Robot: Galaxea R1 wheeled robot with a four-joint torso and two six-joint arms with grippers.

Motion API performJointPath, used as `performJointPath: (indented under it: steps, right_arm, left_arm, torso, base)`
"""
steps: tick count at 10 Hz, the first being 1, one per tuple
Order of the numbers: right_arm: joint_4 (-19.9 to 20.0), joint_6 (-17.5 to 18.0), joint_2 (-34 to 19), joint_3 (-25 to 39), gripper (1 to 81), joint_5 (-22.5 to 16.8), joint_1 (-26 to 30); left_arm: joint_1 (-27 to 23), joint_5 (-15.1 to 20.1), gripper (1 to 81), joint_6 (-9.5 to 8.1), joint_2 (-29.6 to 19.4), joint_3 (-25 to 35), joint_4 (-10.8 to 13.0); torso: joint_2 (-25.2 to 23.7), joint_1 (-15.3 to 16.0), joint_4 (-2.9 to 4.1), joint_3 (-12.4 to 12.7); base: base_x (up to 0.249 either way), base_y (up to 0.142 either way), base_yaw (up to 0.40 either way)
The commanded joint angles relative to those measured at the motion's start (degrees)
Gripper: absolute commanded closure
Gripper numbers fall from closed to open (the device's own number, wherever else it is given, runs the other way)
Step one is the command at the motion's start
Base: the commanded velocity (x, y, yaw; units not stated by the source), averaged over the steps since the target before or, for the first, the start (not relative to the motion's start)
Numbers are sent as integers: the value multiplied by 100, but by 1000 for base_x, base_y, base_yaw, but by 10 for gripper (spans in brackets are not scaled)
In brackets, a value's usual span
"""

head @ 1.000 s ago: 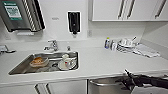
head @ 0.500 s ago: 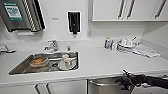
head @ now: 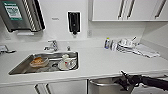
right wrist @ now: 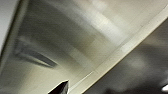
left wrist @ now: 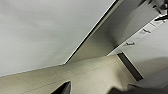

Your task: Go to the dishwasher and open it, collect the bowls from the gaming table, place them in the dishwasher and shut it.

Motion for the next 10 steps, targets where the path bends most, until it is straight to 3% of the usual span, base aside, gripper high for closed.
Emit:
performJointPath:
  steps: [1,10]
  right_arm:
    - [-300,-19,46,-147,10,-558,346]
    - [-503,-71,-727,547,10,-540,-524]
  left_arm:
    - [-434,-18,10,22,-229,69,83]
    - [-442,-115,10,22,-141,78,100]
  torso:
    - [0,0,0,0]
    - [-5,-4,0,9]
  base:
    - [0,0,0]
    - [0,0,0]
